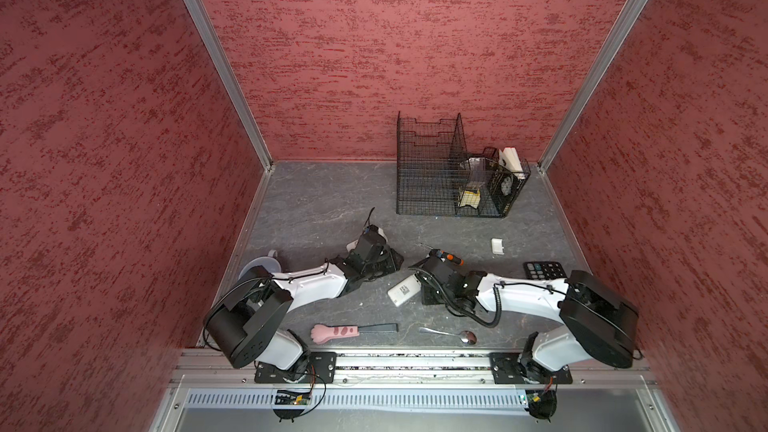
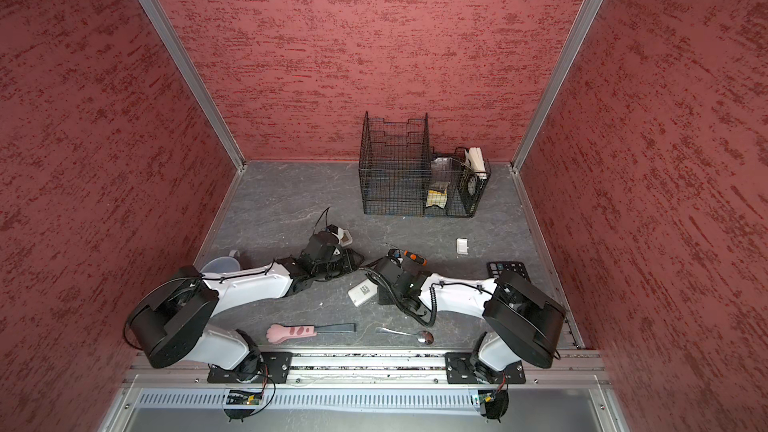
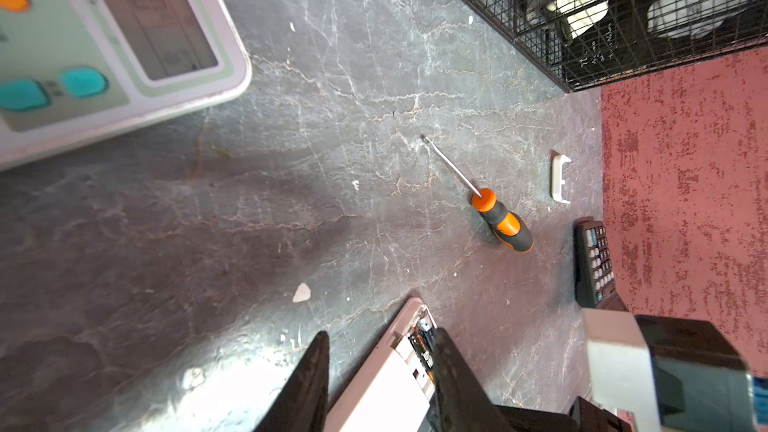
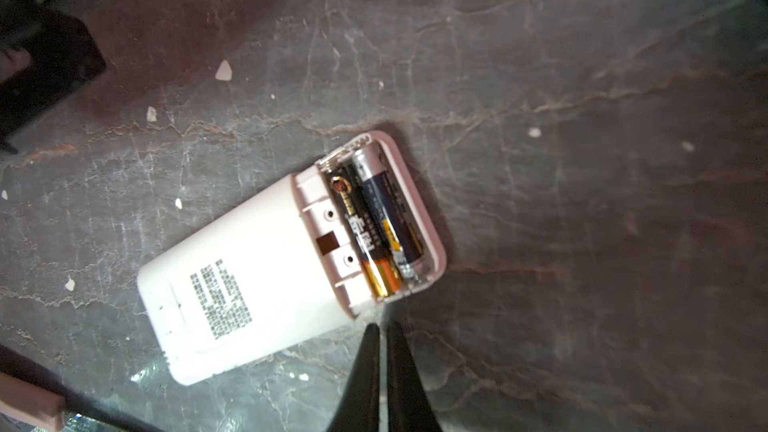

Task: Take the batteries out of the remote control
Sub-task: 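Move the right gripper to the orange-black screwdriver while the left gripper lifts away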

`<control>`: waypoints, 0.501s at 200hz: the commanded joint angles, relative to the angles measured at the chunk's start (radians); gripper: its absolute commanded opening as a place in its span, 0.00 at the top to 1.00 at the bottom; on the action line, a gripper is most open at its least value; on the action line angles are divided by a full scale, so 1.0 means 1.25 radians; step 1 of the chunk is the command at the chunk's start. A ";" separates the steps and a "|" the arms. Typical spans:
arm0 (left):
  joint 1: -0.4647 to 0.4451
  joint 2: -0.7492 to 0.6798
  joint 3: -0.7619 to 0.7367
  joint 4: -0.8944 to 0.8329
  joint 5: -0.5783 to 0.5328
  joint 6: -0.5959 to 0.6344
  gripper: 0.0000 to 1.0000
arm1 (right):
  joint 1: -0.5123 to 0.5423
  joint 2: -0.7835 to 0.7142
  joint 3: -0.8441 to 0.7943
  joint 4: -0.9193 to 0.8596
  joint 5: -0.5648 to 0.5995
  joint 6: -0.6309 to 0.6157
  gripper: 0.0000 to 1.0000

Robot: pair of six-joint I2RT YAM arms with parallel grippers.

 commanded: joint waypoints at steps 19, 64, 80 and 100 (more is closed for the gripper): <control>0.011 -0.076 0.041 -0.082 -0.023 0.040 0.50 | -0.057 -0.123 0.061 -0.158 0.036 -0.046 0.77; 0.022 -0.153 0.077 -0.160 -0.084 0.077 0.36 | -0.200 -0.156 0.151 -0.281 0.015 -0.193 0.58; 0.025 -0.176 0.087 -0.166 -0.114 0.080 0.24 | -0.258 -0.144 0.179 -0.291 -0.020 -0.269 0.51; 0.024 -0.180 0.128 -0.189 -0.138 0.105 0.09 | -0.307 -0.107 0.223 -0.305 -0.049 -0.360 0.44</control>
